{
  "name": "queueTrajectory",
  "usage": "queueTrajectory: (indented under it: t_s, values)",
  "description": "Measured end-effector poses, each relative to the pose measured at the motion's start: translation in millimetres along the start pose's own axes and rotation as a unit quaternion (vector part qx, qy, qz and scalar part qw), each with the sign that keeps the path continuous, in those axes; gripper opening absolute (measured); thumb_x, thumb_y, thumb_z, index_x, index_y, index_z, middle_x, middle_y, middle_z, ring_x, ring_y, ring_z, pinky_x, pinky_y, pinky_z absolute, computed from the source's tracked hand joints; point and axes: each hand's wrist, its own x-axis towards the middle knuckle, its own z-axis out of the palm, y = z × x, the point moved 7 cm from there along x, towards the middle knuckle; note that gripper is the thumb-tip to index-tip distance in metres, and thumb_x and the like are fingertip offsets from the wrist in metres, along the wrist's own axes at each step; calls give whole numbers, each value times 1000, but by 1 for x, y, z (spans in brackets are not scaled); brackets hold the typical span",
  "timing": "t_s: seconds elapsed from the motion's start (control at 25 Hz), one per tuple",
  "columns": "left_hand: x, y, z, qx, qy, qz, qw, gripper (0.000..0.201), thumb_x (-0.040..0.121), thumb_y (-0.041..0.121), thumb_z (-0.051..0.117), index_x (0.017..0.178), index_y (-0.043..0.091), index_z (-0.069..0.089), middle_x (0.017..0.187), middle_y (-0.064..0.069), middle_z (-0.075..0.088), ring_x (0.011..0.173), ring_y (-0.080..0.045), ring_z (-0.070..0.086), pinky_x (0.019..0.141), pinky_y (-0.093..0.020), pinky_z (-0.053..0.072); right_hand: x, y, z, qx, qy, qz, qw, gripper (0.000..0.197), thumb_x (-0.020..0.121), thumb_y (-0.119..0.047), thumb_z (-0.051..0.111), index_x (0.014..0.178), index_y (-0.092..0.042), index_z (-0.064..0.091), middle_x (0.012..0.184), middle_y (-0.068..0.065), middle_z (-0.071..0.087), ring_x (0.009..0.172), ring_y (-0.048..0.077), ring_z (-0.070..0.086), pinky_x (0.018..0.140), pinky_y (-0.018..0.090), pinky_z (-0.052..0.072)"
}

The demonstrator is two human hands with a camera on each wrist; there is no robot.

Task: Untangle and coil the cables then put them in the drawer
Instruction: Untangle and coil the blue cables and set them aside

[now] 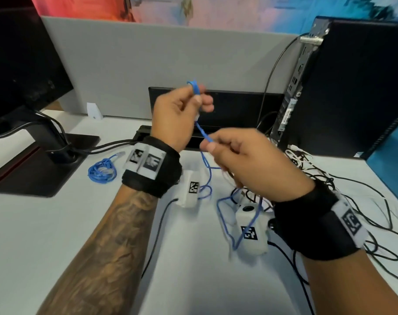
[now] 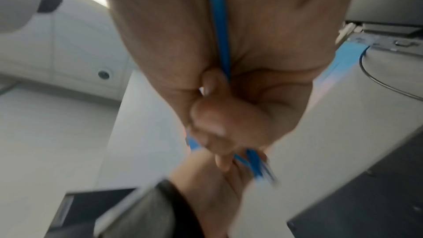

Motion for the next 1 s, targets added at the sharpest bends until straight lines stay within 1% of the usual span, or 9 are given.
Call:
queueTrajectory:
  t_s: [0.12,0.32,0.4,0.52,0.6,0.68,0.76,0.88,1.0]
  values:
    - [-14,-1,24,117,-123,-4,986,22,100,3,47,100,1,69,89,-4,69,77,-9,66,80,-26,53,-2,-4,-42,-2,126,-61,990,20,100,-21,59,92,-10,74,71,-10,66,64,0,57,63,16,43]
    - [-39,7,61,-46,-307,-117,943,34,99,13,33,90,-2,62,64,-4,46,55,-15,43,68,-34,46,-5,20,-78,-32,276,-77,957,16,101,-22,58,95,-23,72,76,-18,64,70,-5,54,67,12,40]
    - [-42,10,62,-226,-319,-198,899,32,95,14,30,89,1,59,62,0,42,52,-13,39,71,-32,48,0,27,-65,-1,269,-84,959,17,102,-19,56,99,-21,73,85,-18,67,76,-8,58,72,10,43]
    - [-28,10,46,-436,-222,-251,835,32,100,14,28,96,1,57,65,1,47,55,-11,46,78,-31,51,9,29,-24,17,196,-77,977,22,105,-13,52,112,-17,72,79,-29,65,71,-14,60,67,2,40]
    - [-12,-1,26,-460,-117,-223,851,30,103,12,31,102,0,58,70,0,57,61,-11,56,82,-32,55,12,33,-4,-8,134,-41,990,25,106,-16,49,116,-16,72,62,-35,56,59,-11,57,59,7,42]
    - [0,-12,-2,-443,-11,-176,879,25,104,10,36,104,-1,59,77,-4,68,69,-14,66,83,-34,58,12,35,9,-14,66,7,998,26,106,-24,49,112,-16,73,56,-28,53,51,-1,52,49,23,51]
    - [3,-17,-20,-341,37,-125,931,22,104,8,40,103,1,61,82,-5,71,76,-18,70,81,-34,57,9,28,10,-6,31,23,999,26,105,-26,51,103,-16,75,52,-20,50,46,2,49,44,19,48]
    - [-5,-10,-13,-89,-3,-35,995,20,102,5,47,100,1,66,87,-10,70,78,-19,70,80,-31,55,4,7,-6,-3,52,-17,998,24,103,-18,56,90,-10,74,51,-26,54,49,-8,53,50,5,38]
    - [-16,-2,13,80,-121,-15,989,22,101,3,47,102,-7,67,87,-14,67,71,-12,66,74,-23,55,1,-1,-35,47,114,-58,991,20,100,-13,59,87,-15,74,62,-25,63,58,-8,56,61,6,39]
